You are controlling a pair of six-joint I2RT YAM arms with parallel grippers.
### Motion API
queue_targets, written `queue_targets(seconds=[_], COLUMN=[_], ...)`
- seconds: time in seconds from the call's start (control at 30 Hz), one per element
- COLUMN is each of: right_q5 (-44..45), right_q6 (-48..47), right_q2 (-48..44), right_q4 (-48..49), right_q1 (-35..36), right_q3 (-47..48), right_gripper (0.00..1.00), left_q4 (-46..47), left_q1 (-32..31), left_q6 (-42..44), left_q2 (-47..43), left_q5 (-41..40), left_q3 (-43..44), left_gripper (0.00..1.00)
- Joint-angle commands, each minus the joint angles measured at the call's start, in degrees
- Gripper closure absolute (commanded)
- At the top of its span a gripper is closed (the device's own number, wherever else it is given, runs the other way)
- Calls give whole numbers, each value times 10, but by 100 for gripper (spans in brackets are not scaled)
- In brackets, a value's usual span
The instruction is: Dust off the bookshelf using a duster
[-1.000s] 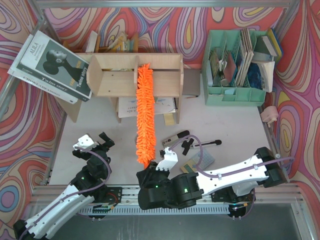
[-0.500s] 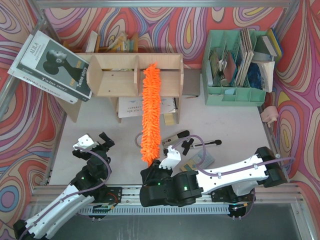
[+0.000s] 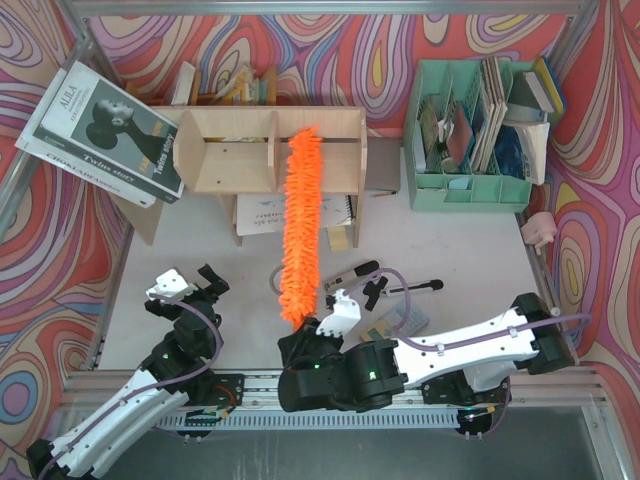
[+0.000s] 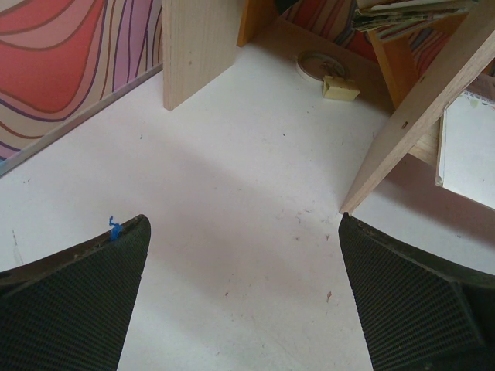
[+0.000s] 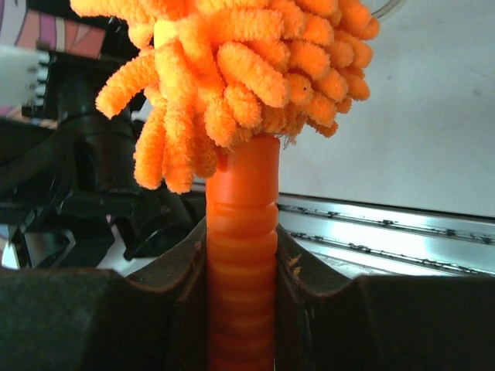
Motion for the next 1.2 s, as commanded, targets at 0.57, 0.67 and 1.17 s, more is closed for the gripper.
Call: queue_targets(seconds=[0.57, 0.67, 1.17], right_q5=[31, 40, 125], right_q6=[77, 94, 200], right_q2=[-48, -39, -11], right_q4=[-67, -112, -272], right_q1=[4, 6, 46], right_q3=[-17, 9, 83], right_gripper=[100, 100, 100], left_q4=[-1, -1, 0], left_q1=[2, 2, 2], left_q6=[-7, -7, -7], left_q2=[-9, -9, -6], left_q5=[-15, -14, -14], left_q3=[-4, -4, -3], left_gripper=[1, 1, 2])
